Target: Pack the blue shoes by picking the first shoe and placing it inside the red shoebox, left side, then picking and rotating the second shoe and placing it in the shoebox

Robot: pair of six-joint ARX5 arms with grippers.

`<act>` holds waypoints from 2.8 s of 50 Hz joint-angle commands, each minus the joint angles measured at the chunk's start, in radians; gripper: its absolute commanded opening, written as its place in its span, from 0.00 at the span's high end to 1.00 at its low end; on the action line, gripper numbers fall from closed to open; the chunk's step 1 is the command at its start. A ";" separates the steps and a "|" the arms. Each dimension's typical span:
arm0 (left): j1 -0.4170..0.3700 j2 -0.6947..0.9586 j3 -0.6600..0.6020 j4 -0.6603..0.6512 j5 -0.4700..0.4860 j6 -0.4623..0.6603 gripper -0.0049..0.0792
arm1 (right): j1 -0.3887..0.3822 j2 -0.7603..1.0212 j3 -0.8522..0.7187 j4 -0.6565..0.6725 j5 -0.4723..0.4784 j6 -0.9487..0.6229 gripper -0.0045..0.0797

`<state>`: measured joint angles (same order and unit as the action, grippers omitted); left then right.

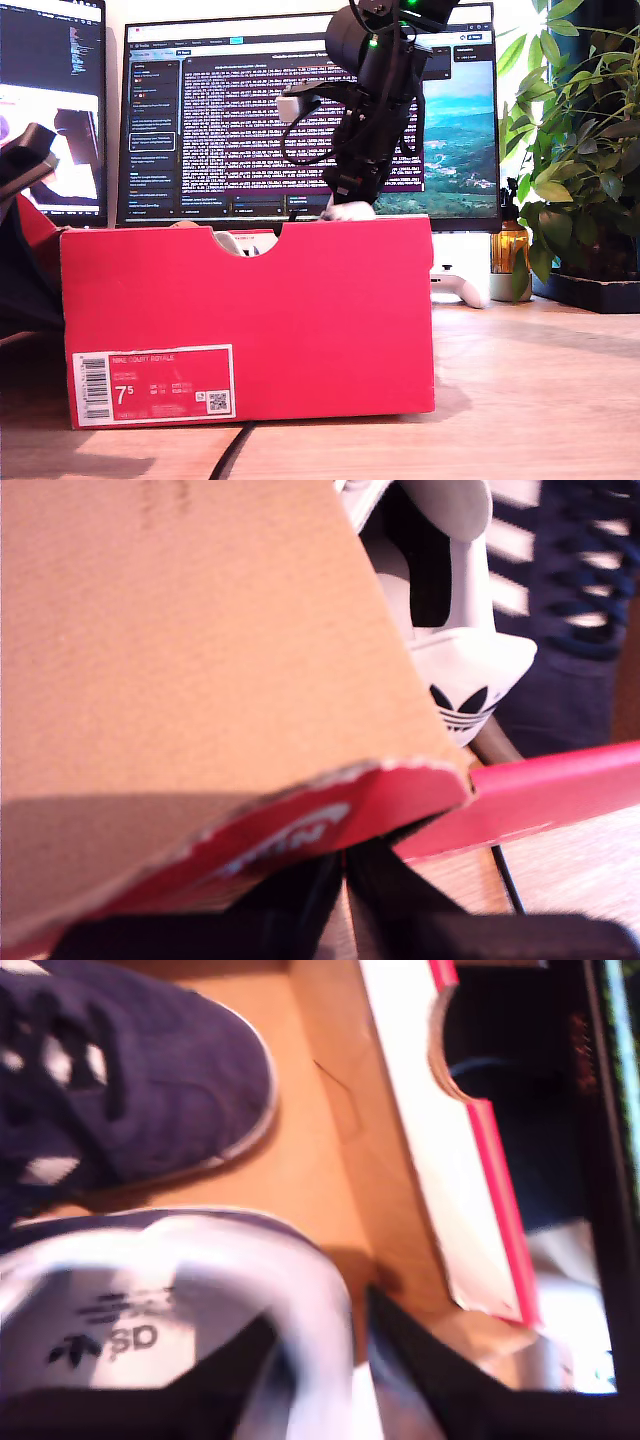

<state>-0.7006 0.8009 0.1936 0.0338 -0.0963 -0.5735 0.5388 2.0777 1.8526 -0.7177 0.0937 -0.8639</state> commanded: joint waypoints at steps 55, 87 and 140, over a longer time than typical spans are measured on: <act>-0.141 -0.533 0.010 -0.430 0.029 0.061 0.96 | -0.071 -0.022 0.242 -0.557 -0.245 0.598 0.96; -0.129 -0.678 0.009 -0.354 -0.163 0.296 0.96 | -0.184 -0.083 0.202 -0.520 -0.074 0.785 0.96; 0.159 -0.678 -0.094 -0.090 -0.023 0.431 0.96 | -0.357 -1.097 -1.016 0.269 -0.040 0.763 0.96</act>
<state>-0.5640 0.1253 0.1352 -0.0818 -0.1448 -0.1551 0.1829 0.9997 0.8780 -0.4717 0.0555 -0.0875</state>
